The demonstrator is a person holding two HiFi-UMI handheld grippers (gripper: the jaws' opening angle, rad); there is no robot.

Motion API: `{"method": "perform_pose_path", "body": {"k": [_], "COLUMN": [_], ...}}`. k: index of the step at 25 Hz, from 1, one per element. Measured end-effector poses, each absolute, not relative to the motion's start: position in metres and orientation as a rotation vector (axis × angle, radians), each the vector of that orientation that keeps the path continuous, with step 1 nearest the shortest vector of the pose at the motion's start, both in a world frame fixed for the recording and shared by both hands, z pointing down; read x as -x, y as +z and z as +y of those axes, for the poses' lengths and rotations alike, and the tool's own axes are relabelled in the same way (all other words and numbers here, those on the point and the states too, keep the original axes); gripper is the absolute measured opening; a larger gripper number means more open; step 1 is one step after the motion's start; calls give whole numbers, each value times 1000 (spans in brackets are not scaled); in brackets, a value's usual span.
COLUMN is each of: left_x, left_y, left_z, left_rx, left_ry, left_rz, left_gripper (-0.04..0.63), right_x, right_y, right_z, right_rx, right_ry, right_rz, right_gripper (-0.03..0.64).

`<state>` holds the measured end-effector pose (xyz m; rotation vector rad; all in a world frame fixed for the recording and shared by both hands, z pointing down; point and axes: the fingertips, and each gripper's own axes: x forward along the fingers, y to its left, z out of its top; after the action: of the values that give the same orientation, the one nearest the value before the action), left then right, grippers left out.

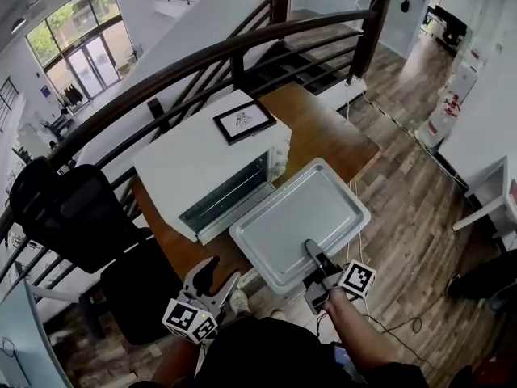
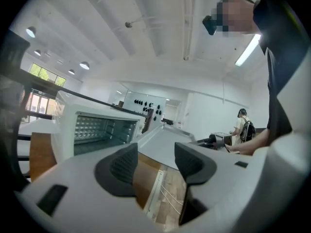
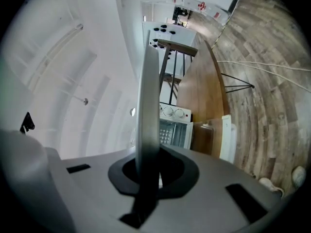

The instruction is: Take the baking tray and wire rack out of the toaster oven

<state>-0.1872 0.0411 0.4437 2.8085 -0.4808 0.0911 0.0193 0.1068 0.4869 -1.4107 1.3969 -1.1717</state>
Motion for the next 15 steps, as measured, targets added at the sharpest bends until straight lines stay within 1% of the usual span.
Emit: {"method": "perform_pose_path", "body": {"k": [7, 15], "left_x": [132, 84], "left_y": [448, 453], "left_z": [85, 128], "left_rx": [-2834, -2837], "left_ry": [128, 157], "left_rz": [-313, -213], "left_gripper": [244, 244], "right_x": [-47, -82], "right_y": [473, 477], "right_z": [165, 226], "right_rx": [1535, 1657], "right_ry": [-1134, -1138], "right_rz": [1354, 1271], "right_gripper": [5, 6]}}
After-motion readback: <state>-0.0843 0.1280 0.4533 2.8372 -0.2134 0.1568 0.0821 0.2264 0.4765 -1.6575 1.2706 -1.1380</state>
